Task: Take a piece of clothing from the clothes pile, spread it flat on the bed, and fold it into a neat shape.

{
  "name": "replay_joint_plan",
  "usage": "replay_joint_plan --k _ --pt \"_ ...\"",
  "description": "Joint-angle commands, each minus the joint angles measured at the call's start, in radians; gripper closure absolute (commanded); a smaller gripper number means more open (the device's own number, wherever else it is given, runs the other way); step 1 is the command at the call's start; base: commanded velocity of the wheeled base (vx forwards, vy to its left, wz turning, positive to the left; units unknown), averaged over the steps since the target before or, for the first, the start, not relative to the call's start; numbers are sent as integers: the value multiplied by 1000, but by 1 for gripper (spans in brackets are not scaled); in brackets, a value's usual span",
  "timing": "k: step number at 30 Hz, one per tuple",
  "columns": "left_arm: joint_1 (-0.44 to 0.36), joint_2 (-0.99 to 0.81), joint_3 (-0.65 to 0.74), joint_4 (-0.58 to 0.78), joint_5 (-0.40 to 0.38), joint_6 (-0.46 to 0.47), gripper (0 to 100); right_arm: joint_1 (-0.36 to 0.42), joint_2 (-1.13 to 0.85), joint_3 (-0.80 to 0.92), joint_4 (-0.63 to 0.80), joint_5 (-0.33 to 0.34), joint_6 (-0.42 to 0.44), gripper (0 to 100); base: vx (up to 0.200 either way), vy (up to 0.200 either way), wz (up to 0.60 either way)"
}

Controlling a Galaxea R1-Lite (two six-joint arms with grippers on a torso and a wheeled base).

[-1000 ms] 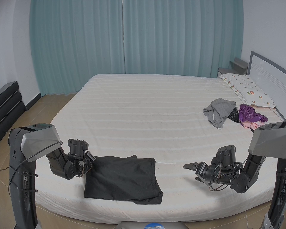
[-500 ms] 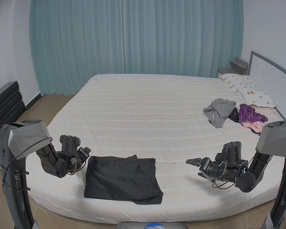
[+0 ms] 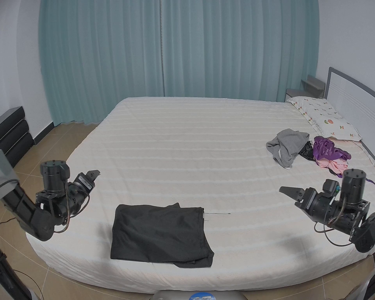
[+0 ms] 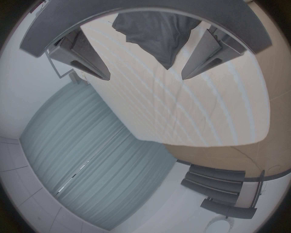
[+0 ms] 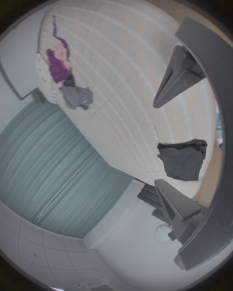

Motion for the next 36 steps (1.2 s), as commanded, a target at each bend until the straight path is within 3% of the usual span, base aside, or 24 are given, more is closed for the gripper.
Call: replay_joint_plan --k 1,2,5,13,18,19,24,27,36 --pt "3 -296 136 -32 1 55 0 -56 -283 106 43 -75 -127 0 0 0 0" --pt "3 -374 167 -27 2 92 0 -70 -353 137 44 -109 -196 0 0 0 0" --pt "1 -489 214 -21 2 169 0 -90 -459 183 47 -126 -305 0 0 0 0" --pt "0 -718 289 11 27 330 0 -179 -731 253 161 -114 -469 0 0 0 0" --pt "-5 -860 298 103 44 388 0 -182 -924 232 354 -114 -523 0 0 0 0" --pt "-5 -943 297 163 45 414 0 -180 -1019 213 464 -109 -547 0 0 0 0" --pt "-5 -1126 285 318 67 486 0 -169 -1218 149 705 -101 -596 0 0 0 0" --pt "0 -1271 283 431 79 578 0 -173 -1353 77 921 -101 -650 0 0 0 0" --pt "38 -1525 282 602 79 716 0 -183 -1562 -8 1201 -118 -768 0 0 0 0"
